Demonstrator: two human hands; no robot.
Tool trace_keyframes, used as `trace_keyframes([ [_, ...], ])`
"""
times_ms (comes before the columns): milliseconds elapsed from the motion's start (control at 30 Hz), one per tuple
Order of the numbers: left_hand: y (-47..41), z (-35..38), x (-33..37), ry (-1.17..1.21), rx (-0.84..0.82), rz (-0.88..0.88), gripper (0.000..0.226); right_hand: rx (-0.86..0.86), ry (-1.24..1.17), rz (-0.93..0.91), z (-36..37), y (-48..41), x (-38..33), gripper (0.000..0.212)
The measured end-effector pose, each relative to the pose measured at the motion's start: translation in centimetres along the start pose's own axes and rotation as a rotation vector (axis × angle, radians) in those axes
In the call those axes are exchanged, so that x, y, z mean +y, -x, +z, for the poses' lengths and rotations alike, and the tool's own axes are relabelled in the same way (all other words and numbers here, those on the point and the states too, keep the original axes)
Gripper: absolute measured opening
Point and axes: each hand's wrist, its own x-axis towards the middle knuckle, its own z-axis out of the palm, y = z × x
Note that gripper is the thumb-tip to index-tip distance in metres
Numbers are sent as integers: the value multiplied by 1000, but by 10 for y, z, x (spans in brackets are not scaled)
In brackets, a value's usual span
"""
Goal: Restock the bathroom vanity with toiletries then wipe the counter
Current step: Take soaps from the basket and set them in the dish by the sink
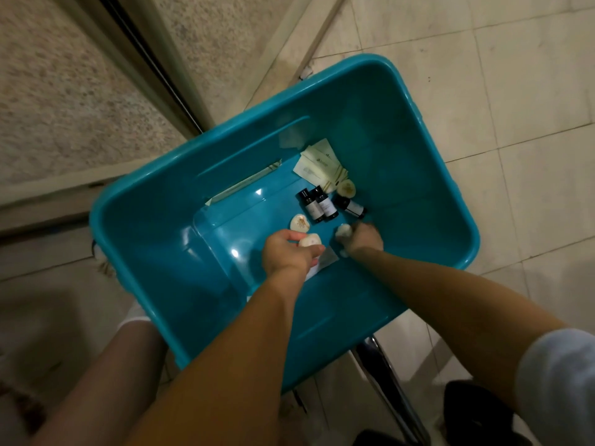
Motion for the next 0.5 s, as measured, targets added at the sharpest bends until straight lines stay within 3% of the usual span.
trace_keyframes([
  [200,23,-12,11,52,9,56,30,-26,-526,-234,-20,36,-25,32],
  [500,94,-40,25,176,129,154,27,-317,-1063,-343,-104,108,-61,24],
])
